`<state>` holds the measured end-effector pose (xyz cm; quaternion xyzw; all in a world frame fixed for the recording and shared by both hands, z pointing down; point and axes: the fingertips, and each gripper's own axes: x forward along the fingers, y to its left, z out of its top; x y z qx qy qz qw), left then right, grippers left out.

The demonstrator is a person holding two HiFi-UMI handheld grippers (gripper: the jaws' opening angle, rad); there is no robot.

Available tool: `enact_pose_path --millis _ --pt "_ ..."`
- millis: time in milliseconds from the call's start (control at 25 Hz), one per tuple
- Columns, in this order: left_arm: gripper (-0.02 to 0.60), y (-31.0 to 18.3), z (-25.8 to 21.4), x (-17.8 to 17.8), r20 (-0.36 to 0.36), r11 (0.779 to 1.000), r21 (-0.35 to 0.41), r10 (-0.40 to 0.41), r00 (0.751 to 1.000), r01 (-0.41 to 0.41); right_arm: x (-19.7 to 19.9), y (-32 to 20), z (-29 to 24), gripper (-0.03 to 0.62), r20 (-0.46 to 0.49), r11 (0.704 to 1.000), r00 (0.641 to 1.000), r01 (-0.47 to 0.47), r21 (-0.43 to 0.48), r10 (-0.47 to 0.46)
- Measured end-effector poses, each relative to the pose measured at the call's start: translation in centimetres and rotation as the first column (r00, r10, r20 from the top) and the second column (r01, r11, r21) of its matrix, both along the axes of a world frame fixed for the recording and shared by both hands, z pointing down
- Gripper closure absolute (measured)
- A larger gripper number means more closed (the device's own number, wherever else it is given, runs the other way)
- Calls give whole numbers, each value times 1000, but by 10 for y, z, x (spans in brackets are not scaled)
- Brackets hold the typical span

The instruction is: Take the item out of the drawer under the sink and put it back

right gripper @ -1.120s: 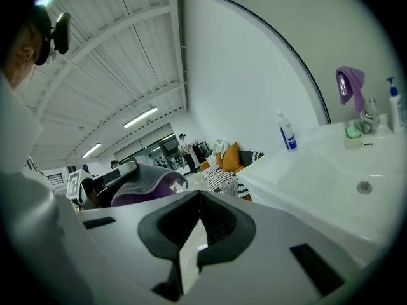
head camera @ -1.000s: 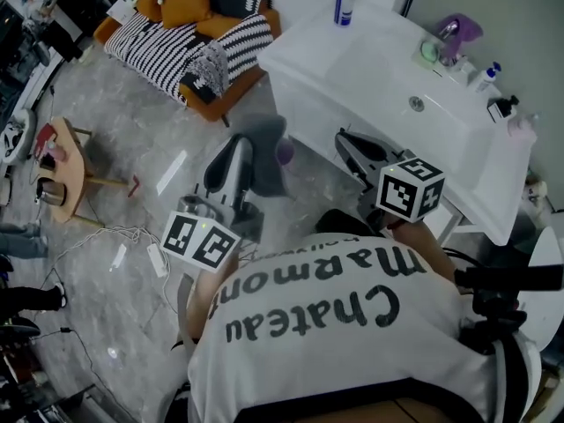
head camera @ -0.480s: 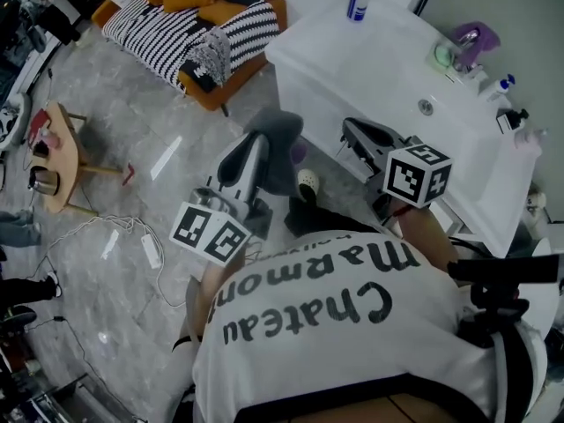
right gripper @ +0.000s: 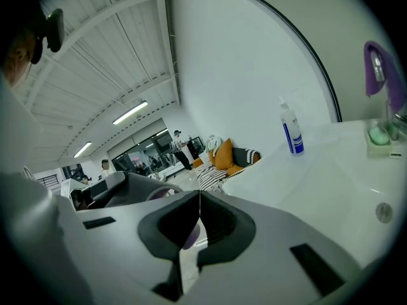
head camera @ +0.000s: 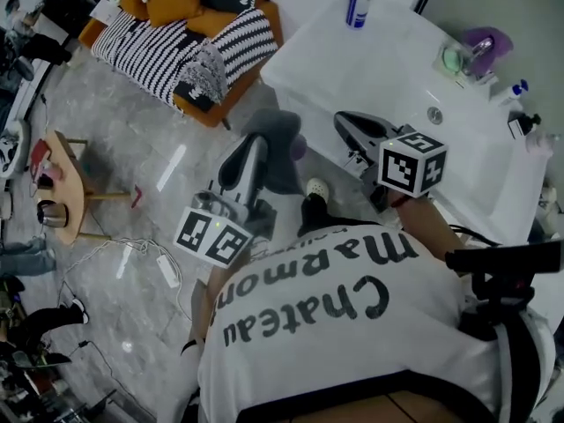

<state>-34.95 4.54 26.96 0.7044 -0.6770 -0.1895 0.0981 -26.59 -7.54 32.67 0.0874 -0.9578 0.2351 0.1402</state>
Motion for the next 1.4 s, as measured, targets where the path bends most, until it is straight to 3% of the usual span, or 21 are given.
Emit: enact_pose_path --millis 320,680,880,1400 --pt "557 -77 -6 -47 46 997 -40 69 997 -67 -56 -72 1 583 7 1000 1000 -19 -14 19" --pt "557 -129 -1 -53 42 989 -46 140 989 -138 -68 -111 2 583 17 998 998 -62 -7 62" --pt "557 -163 2 -56 11 982 -41 186 983 -185 -61 -136 7 582 21 992 992 -124 -20 124" --pt "557 -222 10 -23 64 936 -111 341 938 -333 -19 -176 6 583 69 952 950 -301 -59 305"
